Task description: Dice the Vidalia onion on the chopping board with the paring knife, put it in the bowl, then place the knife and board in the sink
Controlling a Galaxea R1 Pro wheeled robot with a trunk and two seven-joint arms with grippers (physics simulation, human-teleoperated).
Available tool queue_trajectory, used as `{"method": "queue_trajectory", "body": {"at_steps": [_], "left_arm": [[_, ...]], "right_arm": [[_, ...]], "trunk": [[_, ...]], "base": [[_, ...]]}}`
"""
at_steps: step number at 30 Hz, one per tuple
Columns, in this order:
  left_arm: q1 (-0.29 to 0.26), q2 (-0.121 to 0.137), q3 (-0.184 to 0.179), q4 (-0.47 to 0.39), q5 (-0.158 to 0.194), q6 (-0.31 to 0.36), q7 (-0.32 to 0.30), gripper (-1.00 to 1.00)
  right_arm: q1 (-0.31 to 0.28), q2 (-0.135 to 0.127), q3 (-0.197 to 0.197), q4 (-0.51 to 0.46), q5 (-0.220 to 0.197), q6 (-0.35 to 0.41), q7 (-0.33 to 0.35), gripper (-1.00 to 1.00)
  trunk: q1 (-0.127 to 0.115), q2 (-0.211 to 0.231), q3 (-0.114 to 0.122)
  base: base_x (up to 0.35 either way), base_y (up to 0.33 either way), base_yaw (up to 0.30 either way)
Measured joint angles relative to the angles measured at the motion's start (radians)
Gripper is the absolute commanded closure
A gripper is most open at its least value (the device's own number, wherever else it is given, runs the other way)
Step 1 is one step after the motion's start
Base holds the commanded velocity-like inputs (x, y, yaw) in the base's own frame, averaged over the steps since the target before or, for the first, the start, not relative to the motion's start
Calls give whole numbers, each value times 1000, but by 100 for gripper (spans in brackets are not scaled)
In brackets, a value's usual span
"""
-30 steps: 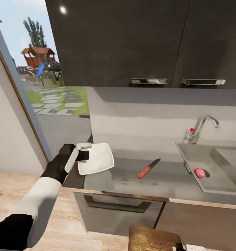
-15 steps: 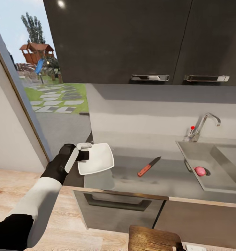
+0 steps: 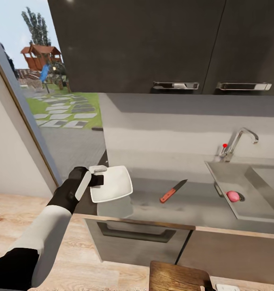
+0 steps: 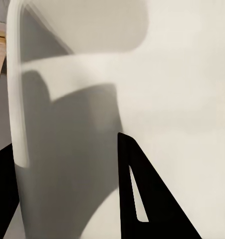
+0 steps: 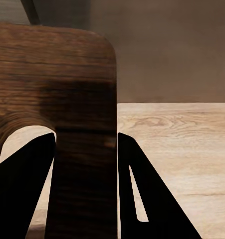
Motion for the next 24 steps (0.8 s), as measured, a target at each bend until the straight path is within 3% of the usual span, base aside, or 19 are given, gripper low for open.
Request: {"method": "queue_trajectory", "body": {"at_steps": [24], "left_arm": [[0,1,0,1,0,0,0,100]], "right_arm": [[0,0,1,0,0,0,0,100]], "trunk": [[0,0,-12]], "base": [[71,0,0]]}}
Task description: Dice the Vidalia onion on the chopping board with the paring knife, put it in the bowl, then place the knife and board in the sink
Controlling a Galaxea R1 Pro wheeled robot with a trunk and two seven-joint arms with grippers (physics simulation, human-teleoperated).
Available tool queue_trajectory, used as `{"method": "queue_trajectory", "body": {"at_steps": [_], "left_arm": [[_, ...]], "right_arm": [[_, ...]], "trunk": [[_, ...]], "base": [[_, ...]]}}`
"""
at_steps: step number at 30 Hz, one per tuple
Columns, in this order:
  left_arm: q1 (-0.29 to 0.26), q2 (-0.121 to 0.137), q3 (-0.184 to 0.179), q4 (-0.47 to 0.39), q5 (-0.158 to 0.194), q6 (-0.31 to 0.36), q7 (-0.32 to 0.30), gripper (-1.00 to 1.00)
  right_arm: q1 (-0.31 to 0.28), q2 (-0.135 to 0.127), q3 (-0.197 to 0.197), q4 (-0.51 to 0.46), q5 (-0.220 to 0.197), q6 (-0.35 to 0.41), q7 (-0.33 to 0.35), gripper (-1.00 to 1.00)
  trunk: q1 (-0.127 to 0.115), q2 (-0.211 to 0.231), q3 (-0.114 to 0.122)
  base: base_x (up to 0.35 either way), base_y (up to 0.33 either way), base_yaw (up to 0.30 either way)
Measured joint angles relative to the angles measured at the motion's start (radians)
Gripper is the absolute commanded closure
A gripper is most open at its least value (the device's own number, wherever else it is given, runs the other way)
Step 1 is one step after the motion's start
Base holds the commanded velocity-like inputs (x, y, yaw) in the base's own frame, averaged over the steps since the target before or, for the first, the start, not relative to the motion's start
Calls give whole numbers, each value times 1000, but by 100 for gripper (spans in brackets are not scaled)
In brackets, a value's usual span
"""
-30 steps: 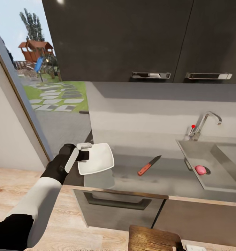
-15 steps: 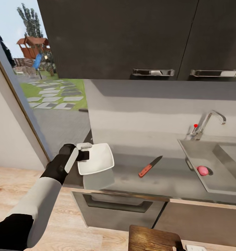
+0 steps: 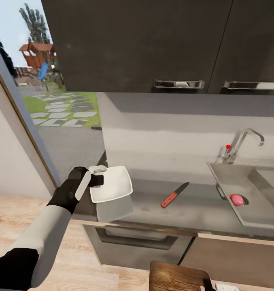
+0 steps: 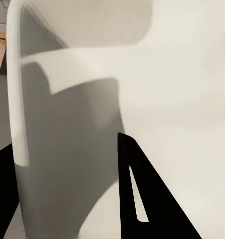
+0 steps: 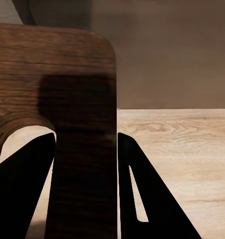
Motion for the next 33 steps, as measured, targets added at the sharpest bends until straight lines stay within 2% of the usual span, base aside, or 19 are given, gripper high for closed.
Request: {"method": "queue_trajectory", "body": {"at_steps": [18,28,33], "left_arm": [[0,0,0,-1,0,0,0,100],[0,2,0,0,0,0,2,100],[0,11,0,0,-1,0,2,100]], "right_arm": [[0,0,0,0,0,0,0,100],[0,0,1,0,-1,0,0,100],[0,1,1,0,0,0,0,100]], "trunk": [[0,0,-1],[0,0,-15],[0,0,-23]], "base": [[35,0,0],[0,0,0],[0,0,0]]}}
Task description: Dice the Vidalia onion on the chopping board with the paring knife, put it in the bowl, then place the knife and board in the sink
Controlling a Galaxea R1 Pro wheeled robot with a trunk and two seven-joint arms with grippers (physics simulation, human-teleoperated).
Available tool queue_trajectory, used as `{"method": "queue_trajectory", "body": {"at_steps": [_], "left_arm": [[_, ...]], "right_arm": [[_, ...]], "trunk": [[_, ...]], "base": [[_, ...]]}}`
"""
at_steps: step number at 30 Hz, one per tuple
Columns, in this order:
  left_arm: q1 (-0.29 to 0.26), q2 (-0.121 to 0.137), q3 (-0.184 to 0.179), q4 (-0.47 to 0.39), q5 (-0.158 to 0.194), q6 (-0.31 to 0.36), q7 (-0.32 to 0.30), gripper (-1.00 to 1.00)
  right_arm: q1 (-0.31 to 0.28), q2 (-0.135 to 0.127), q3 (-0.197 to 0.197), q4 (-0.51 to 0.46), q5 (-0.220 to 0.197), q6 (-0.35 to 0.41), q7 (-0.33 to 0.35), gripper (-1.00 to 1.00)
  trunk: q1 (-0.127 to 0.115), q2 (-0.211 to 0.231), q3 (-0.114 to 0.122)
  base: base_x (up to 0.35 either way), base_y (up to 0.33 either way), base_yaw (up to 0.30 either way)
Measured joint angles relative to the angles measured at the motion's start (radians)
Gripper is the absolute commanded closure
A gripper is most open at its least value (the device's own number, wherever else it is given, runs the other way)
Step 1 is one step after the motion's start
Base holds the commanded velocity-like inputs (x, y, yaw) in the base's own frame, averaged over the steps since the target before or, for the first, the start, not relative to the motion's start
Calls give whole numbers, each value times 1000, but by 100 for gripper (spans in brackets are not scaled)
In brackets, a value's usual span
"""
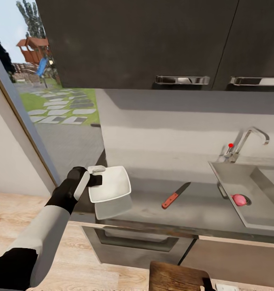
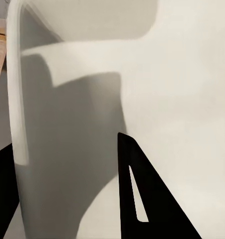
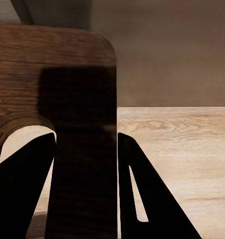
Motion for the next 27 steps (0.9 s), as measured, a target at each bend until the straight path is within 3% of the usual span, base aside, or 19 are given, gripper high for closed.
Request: {"method": "queue_trajectory", "body": {"at_steps": [16,26,27], "left_arm": [[-1,3,0,-13,8,0,1,100],[-1,3,-1,-16,7,0,1,100],[-1,3,-1,-16,7,0,1,-100]], "right_arm": [[0,0,0,0,0,0,0,100],[0,0,-1,0,-1,0,0,100],[0,0,-2,0,0,0,0,100]], "trunk": [[0,-1,-25],[0,-1,-26],[0,-1,-26]], "base": [[0,0,0],[0,0,0],[0,0,0]]}}
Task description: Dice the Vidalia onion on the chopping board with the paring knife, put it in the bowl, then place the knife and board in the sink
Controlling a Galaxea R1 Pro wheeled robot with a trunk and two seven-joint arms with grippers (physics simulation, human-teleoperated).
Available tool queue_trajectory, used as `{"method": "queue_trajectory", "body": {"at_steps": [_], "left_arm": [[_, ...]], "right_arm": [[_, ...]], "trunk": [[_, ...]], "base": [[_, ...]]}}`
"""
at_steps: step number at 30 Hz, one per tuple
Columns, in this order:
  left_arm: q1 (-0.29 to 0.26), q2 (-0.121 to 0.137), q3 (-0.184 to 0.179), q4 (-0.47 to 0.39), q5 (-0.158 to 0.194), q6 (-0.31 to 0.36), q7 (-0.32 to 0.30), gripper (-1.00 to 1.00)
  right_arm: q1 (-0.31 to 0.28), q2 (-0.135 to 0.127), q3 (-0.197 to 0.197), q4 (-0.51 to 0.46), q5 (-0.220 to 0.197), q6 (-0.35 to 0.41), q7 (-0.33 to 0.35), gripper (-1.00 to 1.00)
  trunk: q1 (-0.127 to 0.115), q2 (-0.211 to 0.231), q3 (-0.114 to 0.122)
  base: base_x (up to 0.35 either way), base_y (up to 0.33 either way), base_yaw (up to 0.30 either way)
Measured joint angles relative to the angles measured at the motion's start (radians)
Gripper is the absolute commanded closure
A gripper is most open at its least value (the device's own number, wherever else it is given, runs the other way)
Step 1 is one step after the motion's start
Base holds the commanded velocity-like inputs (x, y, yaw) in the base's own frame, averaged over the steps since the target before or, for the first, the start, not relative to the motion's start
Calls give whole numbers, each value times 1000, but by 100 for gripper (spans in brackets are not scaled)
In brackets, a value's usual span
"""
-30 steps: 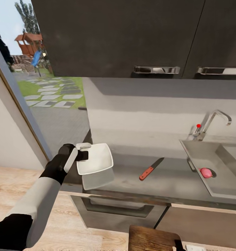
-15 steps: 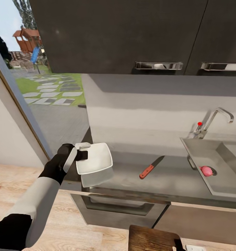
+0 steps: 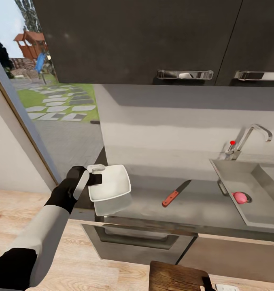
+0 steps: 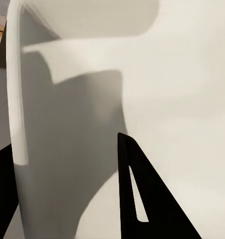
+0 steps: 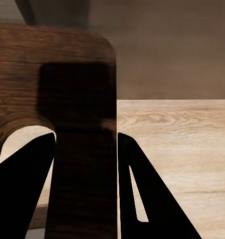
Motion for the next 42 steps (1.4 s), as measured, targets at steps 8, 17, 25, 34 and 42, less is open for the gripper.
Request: {"method": "queue_trajectory", "body": {"at_steps": [8,17,25,34,42], "left_arm": [[1,0,2,12,-6,0,-1,-100],[1,0,3,9,-6,0,-1,-100],[1,13,5,-189,-6,28,-1,-100],[1,34,1,-334,-7,73,0,-100],[1,36,1,-338,-6,74,0,-100]], "right_arm": [[0,0,1,0,0,0,0,100],[0,0,1,0,1,0,0,100],[0,0,1,0,1,0,0,100],[0,1,1,0,0,0,0,100],[0,1,0,0,0,0,0,100]], "trunk": [[0,1,0],[0,1,0],[0,0,0],[0,1,0],[0,1,0]], "base": [[0,0,0],[0,0,0],[0,0,0],[0,0,0],[-13,0,0]]}}
